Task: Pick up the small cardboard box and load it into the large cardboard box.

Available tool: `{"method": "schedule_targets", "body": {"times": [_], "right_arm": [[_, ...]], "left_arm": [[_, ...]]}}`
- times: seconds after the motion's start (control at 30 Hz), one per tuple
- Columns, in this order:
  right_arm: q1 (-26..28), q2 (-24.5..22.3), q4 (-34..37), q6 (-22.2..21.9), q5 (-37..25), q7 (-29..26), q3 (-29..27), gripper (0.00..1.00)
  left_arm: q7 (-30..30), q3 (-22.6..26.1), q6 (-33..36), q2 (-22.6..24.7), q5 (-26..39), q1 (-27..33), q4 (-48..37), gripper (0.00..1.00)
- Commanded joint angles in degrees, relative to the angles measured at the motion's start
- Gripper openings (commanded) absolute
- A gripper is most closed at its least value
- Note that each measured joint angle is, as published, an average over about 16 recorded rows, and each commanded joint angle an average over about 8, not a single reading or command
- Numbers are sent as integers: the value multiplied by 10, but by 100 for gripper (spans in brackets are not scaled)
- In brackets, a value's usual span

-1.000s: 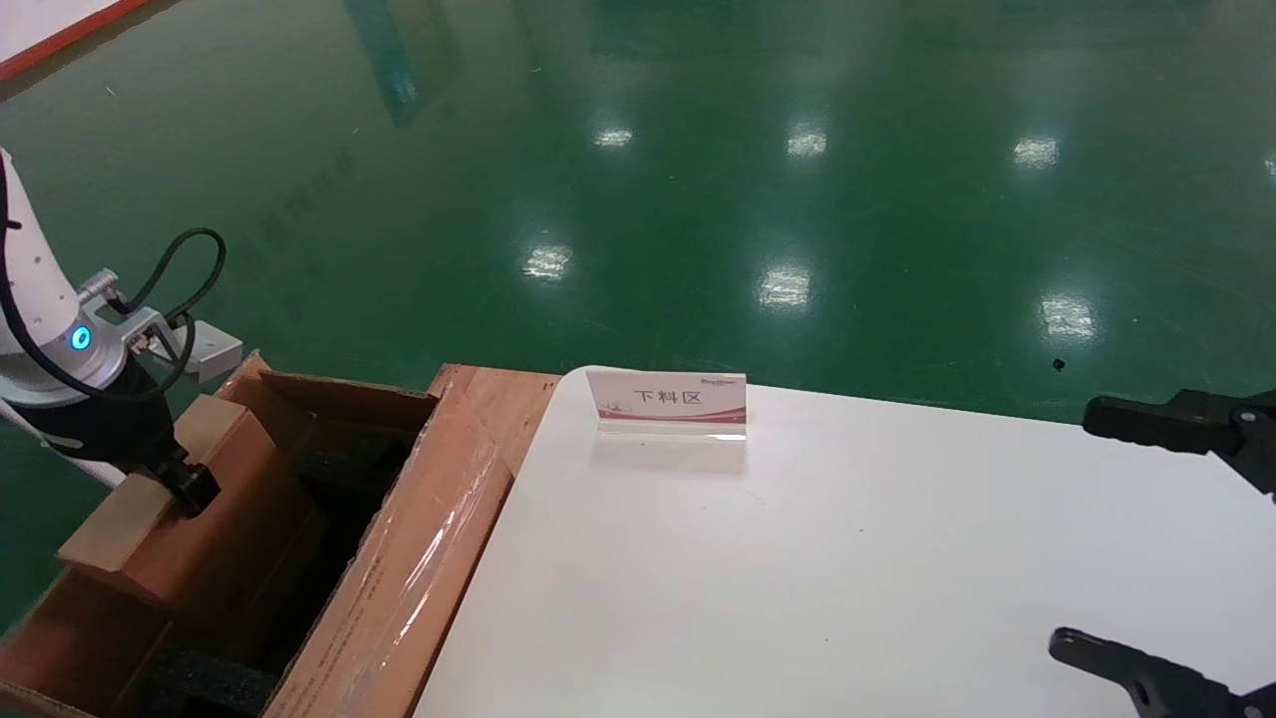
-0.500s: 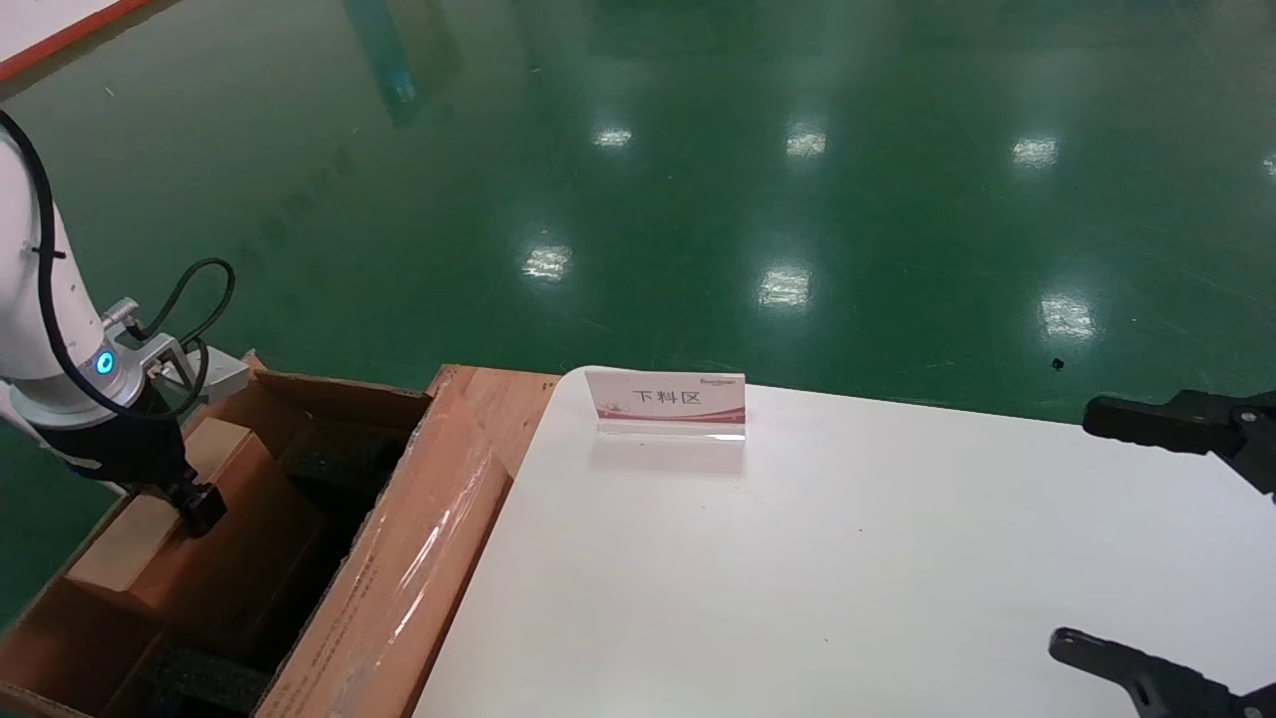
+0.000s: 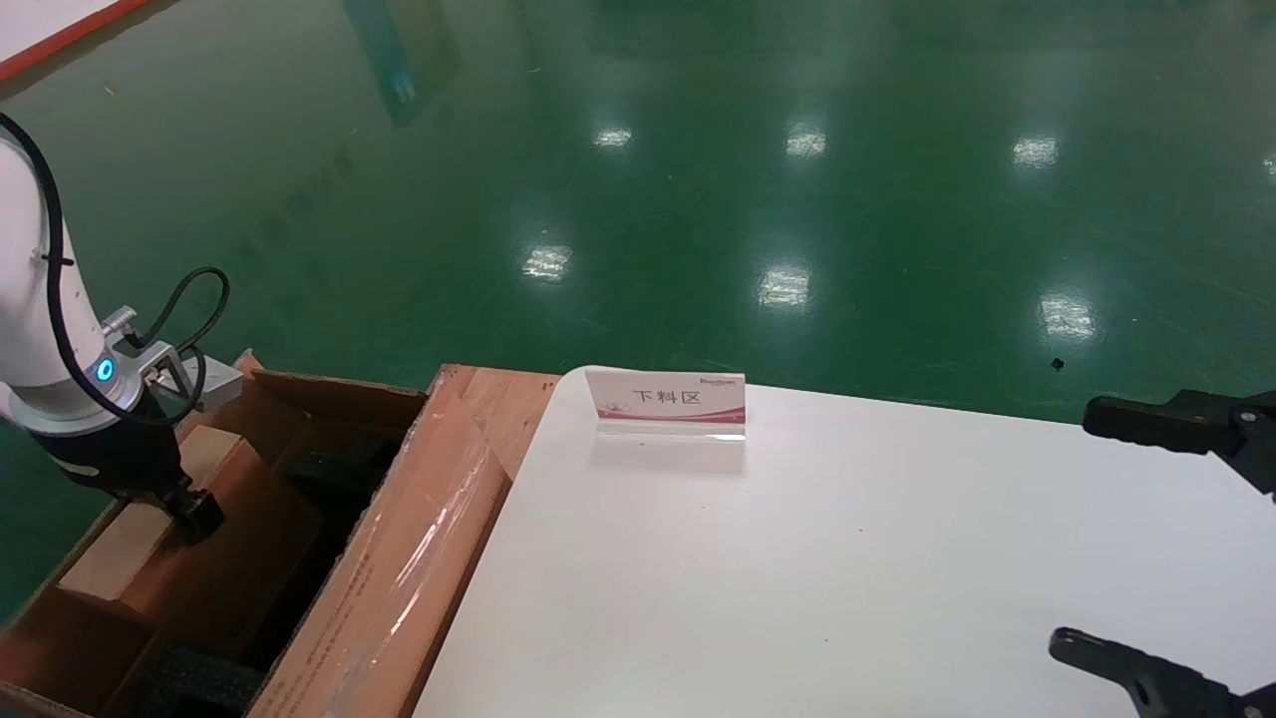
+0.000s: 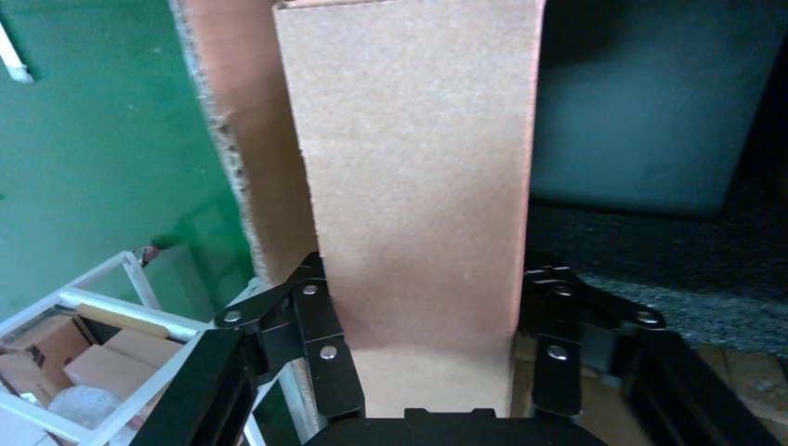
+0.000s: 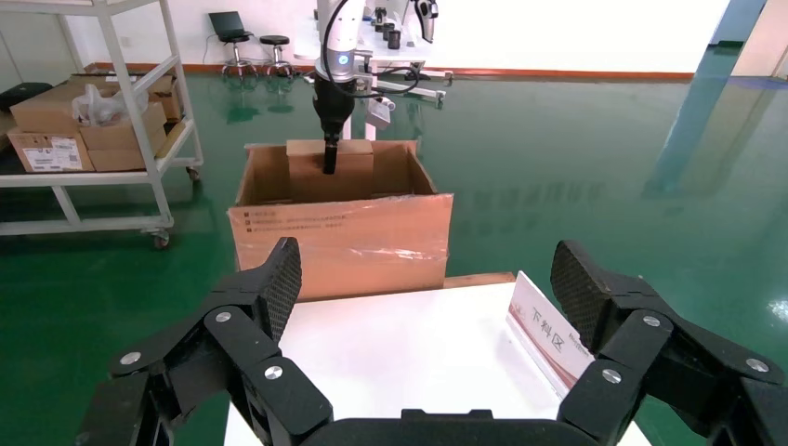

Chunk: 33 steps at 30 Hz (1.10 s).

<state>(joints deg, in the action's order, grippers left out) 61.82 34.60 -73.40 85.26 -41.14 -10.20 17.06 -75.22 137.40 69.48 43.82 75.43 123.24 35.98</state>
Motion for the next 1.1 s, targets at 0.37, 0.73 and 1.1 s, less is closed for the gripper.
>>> {"method": "schedule_targets", "body": {"times": [0.37,0.73,1.1], "right_arm": [[0,0,0,0,0,0,0,100],[0,0,0,0,0,0,0,100],[0,0,0,0,0,0,1,100]], "left_arm": [[-2,1,0,-2,3,4,6,100],[19,-7,-12,-3,3,21,28,100],[71,-49,-69,-59,-4,131,168,100]]}}
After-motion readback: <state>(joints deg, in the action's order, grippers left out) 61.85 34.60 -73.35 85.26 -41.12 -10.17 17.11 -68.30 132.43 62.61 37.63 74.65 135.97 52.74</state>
